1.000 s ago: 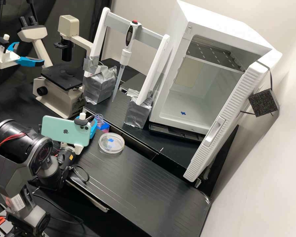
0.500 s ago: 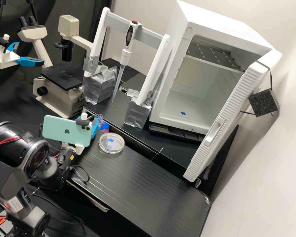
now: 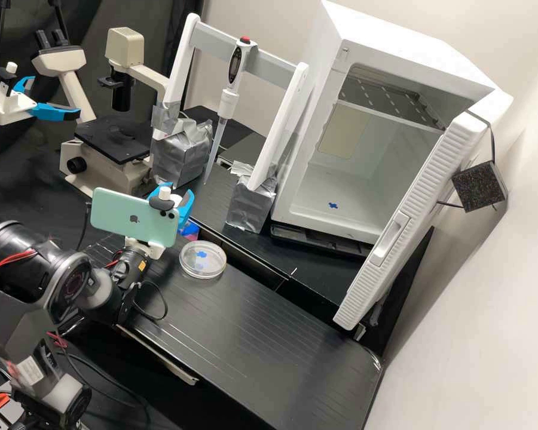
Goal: Close the bottle
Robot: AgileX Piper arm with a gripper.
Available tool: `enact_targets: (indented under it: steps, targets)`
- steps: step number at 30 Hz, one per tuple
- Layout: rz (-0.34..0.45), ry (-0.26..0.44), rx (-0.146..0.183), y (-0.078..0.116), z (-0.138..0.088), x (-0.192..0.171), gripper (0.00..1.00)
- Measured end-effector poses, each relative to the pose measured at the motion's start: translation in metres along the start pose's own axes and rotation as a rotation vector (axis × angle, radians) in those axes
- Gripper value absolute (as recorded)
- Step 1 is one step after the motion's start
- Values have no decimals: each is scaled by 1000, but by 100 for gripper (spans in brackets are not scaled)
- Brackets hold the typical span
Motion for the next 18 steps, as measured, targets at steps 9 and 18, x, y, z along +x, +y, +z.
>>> enact_targets:
  steps: [9, 18]
  targets:
    - [-30, -43, -17, -8, 4, 18, 0]
    - [-77, -69, -28, -21, 11, 27, 0]
